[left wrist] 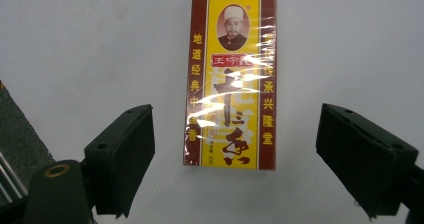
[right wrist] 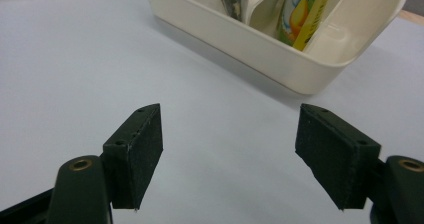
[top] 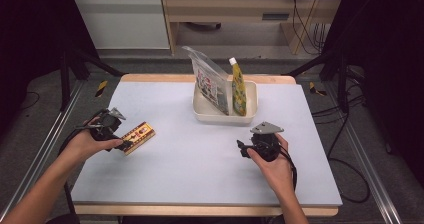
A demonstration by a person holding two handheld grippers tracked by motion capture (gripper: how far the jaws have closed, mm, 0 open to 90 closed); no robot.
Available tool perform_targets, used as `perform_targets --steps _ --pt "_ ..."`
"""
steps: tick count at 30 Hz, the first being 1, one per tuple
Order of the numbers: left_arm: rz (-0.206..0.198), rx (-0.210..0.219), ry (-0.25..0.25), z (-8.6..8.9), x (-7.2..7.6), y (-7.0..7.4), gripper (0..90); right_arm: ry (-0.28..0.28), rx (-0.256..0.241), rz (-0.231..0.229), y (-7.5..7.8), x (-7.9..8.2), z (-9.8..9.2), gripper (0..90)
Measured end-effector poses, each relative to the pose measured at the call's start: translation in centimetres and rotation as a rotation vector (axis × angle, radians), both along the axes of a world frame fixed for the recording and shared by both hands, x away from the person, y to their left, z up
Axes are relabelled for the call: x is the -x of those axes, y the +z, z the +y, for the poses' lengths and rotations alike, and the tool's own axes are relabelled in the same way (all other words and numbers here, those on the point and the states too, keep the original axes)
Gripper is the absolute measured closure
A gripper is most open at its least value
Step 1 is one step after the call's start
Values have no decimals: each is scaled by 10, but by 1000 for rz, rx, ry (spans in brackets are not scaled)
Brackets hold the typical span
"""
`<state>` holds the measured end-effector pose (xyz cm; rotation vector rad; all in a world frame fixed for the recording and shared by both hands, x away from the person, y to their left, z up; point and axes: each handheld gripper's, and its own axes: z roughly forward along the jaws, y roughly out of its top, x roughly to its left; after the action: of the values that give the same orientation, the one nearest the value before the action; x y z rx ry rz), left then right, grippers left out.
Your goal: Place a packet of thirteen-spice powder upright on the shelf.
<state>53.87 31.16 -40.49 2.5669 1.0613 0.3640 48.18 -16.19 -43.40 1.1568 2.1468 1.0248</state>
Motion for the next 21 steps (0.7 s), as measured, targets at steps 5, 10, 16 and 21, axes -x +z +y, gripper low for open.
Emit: perform_targets --steps 5,10,16,21 --pt "48 -52 6 -6 -10 -12 166 16 18 28 -3 -1 2 253" --pt "100 -77 1 -10 -18 -22 187 18 21 37 -4 -1 3 245" --pt "124 -112 -10 -16 -21 -29 209 24 27 40 -5 -1 4 237" --pt "126 -116 -5 -17 -23 -33 241 28 25 48 -5 -1 5 232"
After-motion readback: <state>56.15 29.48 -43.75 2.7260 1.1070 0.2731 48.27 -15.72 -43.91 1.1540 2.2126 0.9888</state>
